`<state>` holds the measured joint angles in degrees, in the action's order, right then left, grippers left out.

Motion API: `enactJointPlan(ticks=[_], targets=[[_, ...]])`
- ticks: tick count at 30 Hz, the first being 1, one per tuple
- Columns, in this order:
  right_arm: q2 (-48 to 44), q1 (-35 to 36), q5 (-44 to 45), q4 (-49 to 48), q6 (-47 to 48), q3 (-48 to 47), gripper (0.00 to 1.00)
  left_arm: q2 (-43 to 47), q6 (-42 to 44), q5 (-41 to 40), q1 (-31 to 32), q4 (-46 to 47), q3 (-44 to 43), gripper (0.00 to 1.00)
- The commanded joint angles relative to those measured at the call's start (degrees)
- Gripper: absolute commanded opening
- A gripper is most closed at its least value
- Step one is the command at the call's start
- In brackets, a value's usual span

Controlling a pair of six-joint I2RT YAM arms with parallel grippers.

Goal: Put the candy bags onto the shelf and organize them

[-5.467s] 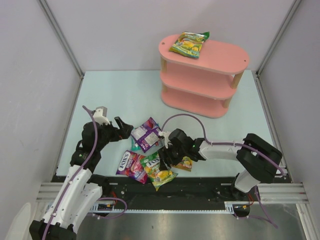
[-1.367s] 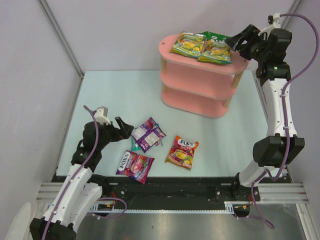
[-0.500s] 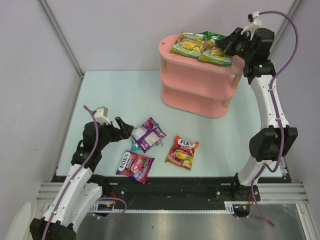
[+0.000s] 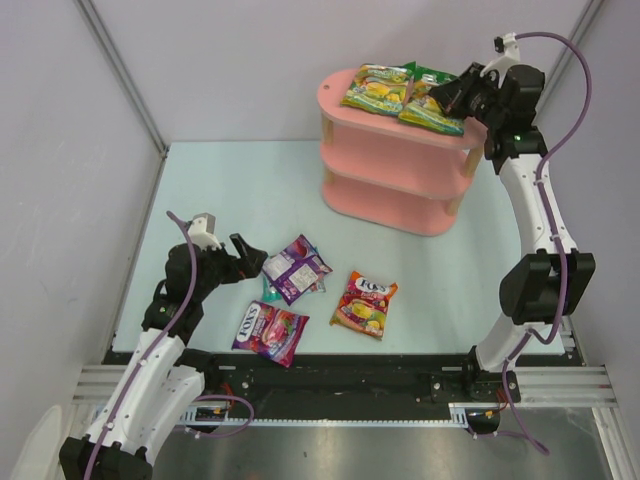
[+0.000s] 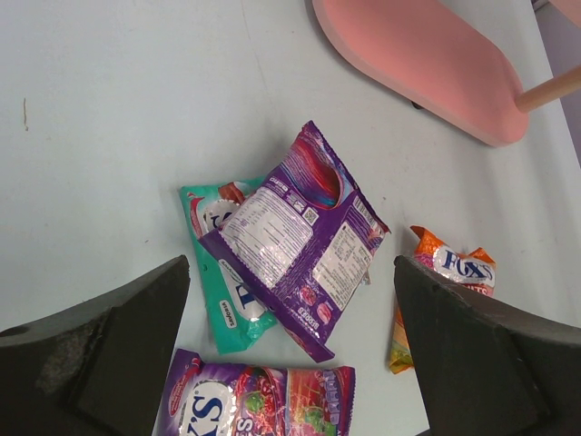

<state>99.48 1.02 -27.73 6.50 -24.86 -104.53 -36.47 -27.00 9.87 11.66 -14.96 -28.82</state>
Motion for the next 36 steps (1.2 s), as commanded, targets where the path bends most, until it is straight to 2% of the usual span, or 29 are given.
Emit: enactJointPlan(ticks=[1,6,13,25,28,36], targets=[[-2.7,-0.6,-0.8,-0.9,-1.2,-1.4,0.0,0.6,-0.8,0.9,0.2,0.2,-0.1,1.0],[-0.9,1.2,2.1,3.6,-0.2,-13.3,0.0,0.8,-0.7,0.7,0.2,0.0,-0.4,1.0],[9.6,8.5,5.3,15.1,5.3,-32.6,0.0,1.1,0.2,-0.1,0.1,-1.6,-1.2,1.0],[18.6,16.2,7.8,11.0,8.2,-38.5,0.0,0.9,0.5,0.2,0.1,-1.9,-1.3,1.0],[20.7,16.8,8.6,10.0,8.3,-41.3,0.0,1.0,0.4,0.1,0.1,-1.9,-1.2,1.0],[22.7,17.1,13.2,9.7,8.3,-41.1,0.0,0.6,0.4,0.2,0.1,-1.8,-1.1,1.0]])
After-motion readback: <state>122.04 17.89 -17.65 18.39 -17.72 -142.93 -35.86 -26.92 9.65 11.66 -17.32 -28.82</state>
